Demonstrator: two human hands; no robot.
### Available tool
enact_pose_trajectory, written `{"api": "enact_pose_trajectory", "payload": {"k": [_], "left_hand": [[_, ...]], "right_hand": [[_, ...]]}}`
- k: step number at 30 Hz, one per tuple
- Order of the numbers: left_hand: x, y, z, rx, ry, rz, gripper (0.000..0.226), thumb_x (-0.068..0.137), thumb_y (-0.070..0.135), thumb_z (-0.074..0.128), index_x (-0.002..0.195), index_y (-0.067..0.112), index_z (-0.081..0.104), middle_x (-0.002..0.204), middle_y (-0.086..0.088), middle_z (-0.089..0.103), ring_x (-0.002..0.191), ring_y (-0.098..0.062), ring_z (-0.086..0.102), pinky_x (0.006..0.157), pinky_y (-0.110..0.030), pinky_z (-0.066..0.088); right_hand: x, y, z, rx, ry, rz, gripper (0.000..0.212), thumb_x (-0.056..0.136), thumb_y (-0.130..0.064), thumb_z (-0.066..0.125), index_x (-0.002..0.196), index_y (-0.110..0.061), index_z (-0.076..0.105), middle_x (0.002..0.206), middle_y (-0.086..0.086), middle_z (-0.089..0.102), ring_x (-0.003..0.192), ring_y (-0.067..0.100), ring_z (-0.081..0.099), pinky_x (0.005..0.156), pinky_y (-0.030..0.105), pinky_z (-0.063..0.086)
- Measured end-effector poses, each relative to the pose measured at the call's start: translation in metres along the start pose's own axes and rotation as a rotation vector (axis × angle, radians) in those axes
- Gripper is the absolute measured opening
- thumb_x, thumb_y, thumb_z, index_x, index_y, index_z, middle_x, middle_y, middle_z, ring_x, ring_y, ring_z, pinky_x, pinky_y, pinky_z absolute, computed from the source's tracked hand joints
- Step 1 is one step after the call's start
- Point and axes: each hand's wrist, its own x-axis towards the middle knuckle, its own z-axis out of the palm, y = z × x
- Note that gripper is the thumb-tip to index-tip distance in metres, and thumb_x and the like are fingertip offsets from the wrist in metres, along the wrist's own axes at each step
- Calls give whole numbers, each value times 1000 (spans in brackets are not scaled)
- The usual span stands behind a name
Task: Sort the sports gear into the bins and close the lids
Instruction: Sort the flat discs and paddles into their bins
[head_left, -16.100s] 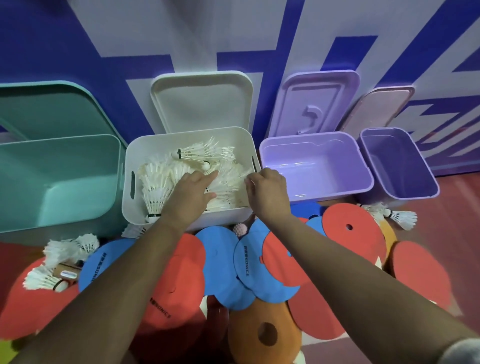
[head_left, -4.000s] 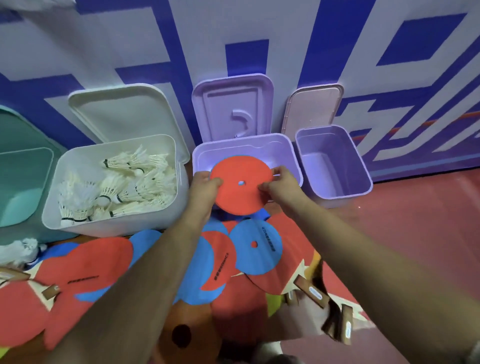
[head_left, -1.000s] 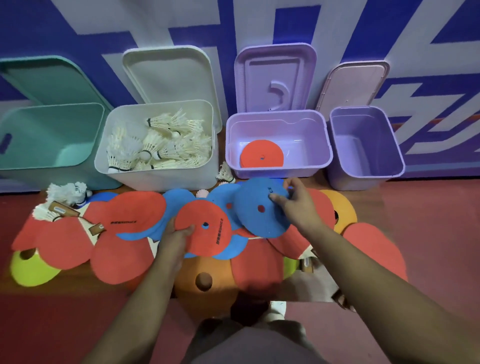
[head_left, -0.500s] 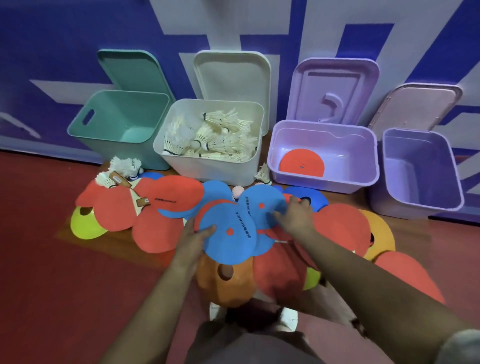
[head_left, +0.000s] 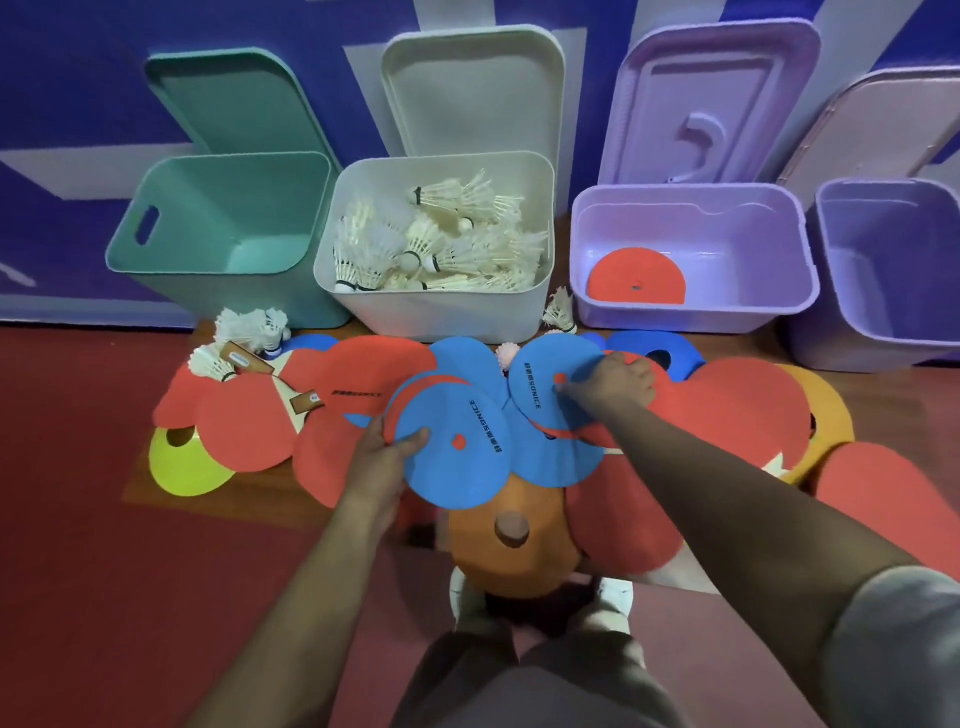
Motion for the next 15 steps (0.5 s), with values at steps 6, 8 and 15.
{"api": "enact_pose_trajectory", "payload": {"k": [6, 8, 15], "left_hand": [[23, 9, -30, 47, -65, 14, 42, 84, 0, 66, 125, 12, 60, 116, -10, 70, 104, -29, 68, 88, -44, 55], [30, 11, -38, 48, -73, 14, 40, 85, -1, 64, 123, 10, 59, 114, -10, 71, 101, -27, 69, 82, -39, 57], [50, 18, -46, 4, -128, -51, 42, 88, 1, 61, 128, 13, 56, 120, -13, 67, 108, -32, 65, 94, -48, 51]], "right_hand": [[1, -7, 5, 277, 130, -118, 52, 81, -30, 74, 116, -2, 46, 109, 16, 57, 113, 36, 51, 80, 35, 40], [-16, -12, -8, 615, 93, -237, 24, 86, -10, 66, 99, -8, 46, 88, 7, 56, 90, 29, 58, 63, 36, 39], [-101, -53, -15, 1232, -273, -202, 15, 85, -3, 70, 88, -9, 56, 81, 9, 70, 69, 23, 68, 58, 34, 54]]}}
